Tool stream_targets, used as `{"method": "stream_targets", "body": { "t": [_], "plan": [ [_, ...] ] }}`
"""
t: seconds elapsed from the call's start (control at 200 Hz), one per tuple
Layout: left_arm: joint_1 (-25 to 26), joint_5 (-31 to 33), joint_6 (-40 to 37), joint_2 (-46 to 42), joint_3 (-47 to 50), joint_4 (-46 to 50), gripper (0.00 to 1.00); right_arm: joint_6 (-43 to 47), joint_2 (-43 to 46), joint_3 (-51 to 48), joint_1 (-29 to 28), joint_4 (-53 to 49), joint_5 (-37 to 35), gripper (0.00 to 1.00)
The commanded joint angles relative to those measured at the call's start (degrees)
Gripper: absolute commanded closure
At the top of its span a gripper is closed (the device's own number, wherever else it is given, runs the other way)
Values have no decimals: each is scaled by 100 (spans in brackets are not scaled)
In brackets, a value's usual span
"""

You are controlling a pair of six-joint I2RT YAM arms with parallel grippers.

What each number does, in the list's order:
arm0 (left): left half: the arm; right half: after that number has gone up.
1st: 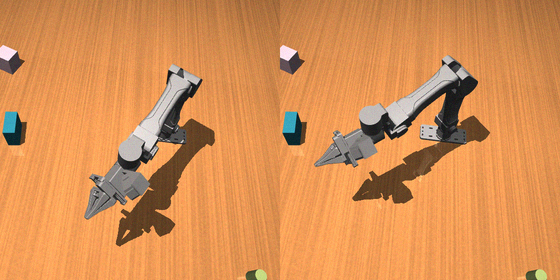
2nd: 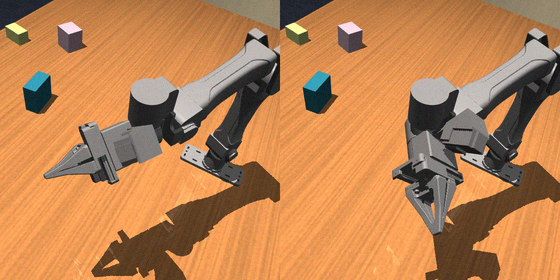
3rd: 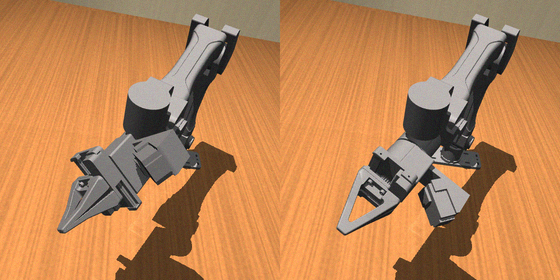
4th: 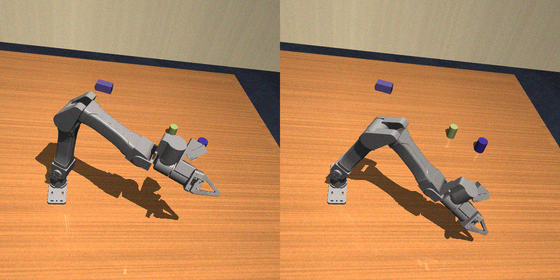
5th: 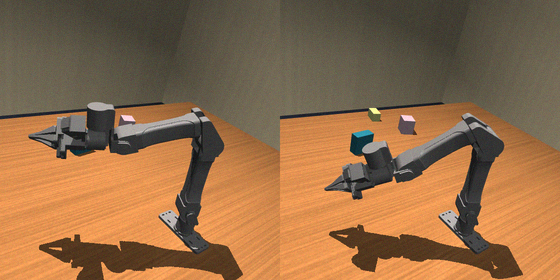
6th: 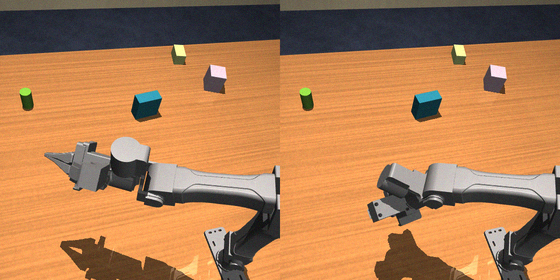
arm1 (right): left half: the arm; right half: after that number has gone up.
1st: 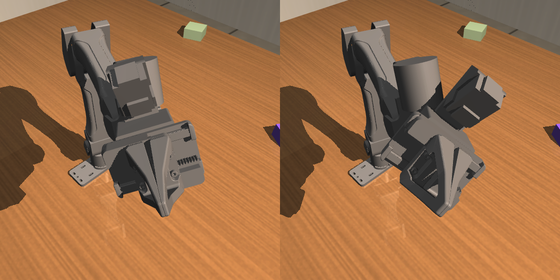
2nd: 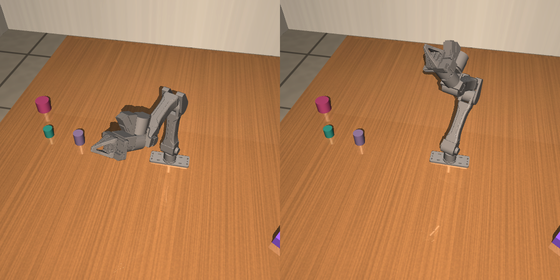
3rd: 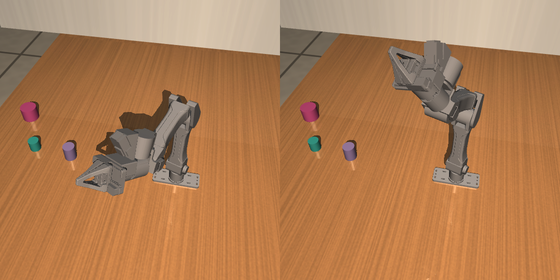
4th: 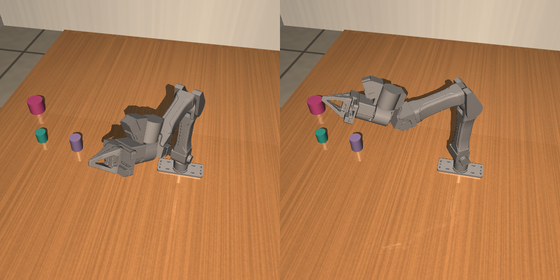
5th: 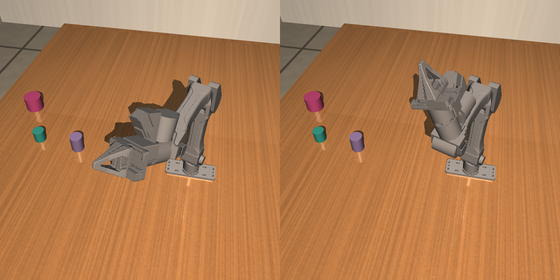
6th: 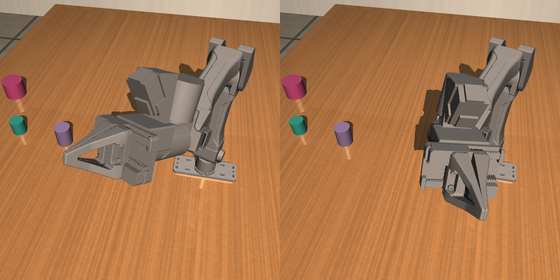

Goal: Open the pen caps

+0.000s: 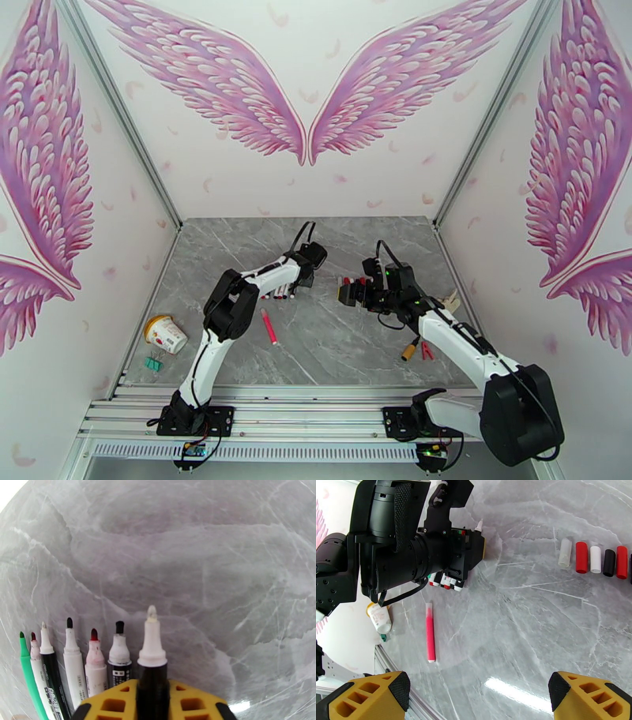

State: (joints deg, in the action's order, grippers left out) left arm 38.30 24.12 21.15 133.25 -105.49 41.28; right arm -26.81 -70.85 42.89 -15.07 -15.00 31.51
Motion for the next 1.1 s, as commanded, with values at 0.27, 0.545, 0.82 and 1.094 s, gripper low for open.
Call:
{"method": "stream_targets", "body": {
  "t": [0.27, 0.545, 0.82, 1.094],
  "plan": [
    [-5, 140, -40, -186, -173, 242, 69, 55, 81, 215, -180, -174, 51, 1],
    [-7, -531, 739, -1757, 1181, -49, 68, 148, 116, 246, -658, -257, -142, 3],
    [-58, -1040, 1743, -3198, 2917, -65, 65, 264, 134, 370, -1100, -518, -204, 6],
    [-200, -1487, 2590, -3732, 4084, 3, 64, 309, 65, 321, -1456, -591, -301, 7]
  ]
}}
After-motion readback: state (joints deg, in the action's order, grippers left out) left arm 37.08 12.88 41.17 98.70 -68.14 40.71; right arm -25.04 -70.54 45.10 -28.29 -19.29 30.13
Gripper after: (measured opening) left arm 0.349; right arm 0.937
